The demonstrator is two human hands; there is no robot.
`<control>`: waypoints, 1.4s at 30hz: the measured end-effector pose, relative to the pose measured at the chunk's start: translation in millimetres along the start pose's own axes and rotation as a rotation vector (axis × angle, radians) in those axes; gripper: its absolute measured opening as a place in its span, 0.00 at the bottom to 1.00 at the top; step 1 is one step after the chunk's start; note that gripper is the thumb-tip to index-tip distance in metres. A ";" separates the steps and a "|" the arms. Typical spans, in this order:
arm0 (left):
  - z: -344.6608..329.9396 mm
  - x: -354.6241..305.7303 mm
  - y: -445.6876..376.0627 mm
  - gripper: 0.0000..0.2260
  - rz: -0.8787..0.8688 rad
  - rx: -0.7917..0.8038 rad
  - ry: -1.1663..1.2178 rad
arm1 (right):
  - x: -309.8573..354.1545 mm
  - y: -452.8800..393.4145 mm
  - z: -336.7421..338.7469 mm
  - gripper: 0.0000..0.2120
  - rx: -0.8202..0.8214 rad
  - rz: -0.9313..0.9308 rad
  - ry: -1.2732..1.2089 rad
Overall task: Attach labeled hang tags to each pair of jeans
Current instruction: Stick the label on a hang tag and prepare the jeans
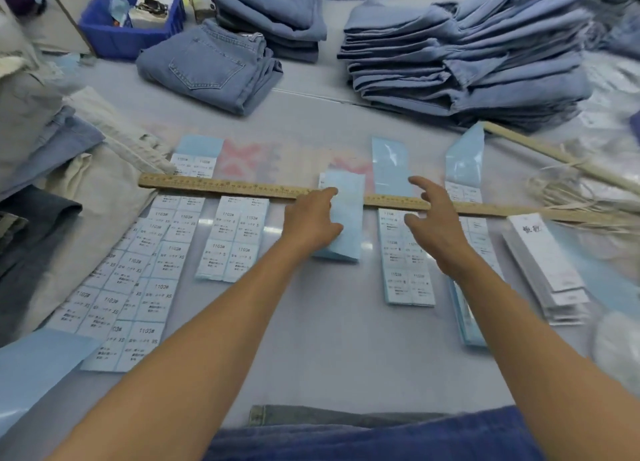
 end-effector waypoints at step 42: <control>23.4 38.5 91.5 0.20 -0.233 0.087 0.300 | 9.4 106.8 -76.1 0.11 0.195 0.590 0.372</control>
Point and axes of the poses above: each hand's wrist, its own y-axis away from the middle knuckle, its own z-axis out of the back of the hand, x = y × z, the point moved 3 cm from there along -y, towards the middle knuckle, and after that the axes turned 14 degrees about y, right-handed, at the moved point
